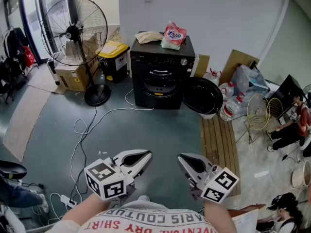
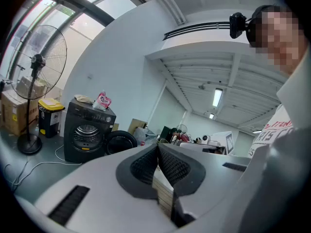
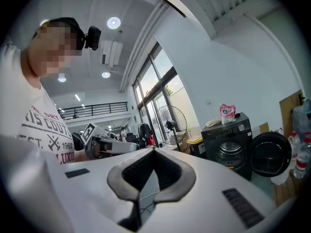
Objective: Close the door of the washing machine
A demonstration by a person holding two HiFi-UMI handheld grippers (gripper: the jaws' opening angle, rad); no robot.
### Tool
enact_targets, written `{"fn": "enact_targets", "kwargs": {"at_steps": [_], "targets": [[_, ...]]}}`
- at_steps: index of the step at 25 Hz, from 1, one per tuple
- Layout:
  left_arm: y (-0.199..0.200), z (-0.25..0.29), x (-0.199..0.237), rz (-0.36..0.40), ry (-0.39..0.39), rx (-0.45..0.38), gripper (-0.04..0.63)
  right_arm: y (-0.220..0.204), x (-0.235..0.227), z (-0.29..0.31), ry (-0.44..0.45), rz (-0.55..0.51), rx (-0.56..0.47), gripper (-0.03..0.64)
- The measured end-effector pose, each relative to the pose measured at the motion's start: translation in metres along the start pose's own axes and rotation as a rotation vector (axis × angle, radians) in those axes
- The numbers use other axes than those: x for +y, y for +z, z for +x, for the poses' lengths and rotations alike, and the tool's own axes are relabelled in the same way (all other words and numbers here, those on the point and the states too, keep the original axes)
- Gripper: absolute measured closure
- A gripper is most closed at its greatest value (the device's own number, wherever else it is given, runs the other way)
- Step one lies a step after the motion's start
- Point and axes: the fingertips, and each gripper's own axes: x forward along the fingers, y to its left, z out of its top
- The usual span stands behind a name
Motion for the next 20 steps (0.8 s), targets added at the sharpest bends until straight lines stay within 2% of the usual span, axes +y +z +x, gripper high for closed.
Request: {"fn": "enact_targets", "kwargs": {"at_steps": [12,20], "targets": [[0.001,-0.029,0.026,0.014,-0.013,0.002,0.568,-0.006,0.022,0.029,-0.020,-0.022,-0.007,0.595],[-0.007,-0.021,0.042,-0.008,-0.027,0.024,0.568,-0.021,0.005,0.030,-0.081,0.037,0.005,0.595]]}}
